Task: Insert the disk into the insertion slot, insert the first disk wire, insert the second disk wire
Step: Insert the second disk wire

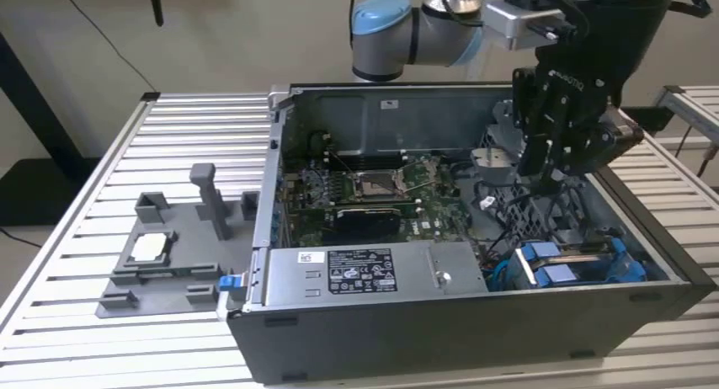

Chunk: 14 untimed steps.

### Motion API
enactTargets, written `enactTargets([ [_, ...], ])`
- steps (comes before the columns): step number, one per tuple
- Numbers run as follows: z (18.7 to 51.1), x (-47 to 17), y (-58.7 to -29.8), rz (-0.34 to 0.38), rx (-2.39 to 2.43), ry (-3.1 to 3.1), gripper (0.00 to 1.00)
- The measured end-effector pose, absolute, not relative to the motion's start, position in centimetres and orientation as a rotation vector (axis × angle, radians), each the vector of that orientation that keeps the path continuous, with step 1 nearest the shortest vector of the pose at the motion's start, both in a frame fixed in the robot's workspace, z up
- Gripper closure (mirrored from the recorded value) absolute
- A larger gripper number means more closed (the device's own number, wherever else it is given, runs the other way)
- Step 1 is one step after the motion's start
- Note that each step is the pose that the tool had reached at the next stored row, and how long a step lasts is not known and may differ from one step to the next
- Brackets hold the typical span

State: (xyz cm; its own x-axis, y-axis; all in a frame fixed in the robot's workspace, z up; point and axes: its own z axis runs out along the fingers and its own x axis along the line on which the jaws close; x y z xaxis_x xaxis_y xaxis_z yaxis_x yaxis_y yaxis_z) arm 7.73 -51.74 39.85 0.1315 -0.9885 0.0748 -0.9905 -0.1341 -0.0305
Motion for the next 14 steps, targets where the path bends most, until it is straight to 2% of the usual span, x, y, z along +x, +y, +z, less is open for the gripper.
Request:
enactTargets([
  [3,40.5,7.7,-51.6,0.126,2.345,-2.050,0.60],
  [8,40.2,7.4,-49.7,0.174,2.346,-2.052,0.60],
  [14,40.0,6.7,-49.2,0.264,2.315,-2.023,0.60],
])
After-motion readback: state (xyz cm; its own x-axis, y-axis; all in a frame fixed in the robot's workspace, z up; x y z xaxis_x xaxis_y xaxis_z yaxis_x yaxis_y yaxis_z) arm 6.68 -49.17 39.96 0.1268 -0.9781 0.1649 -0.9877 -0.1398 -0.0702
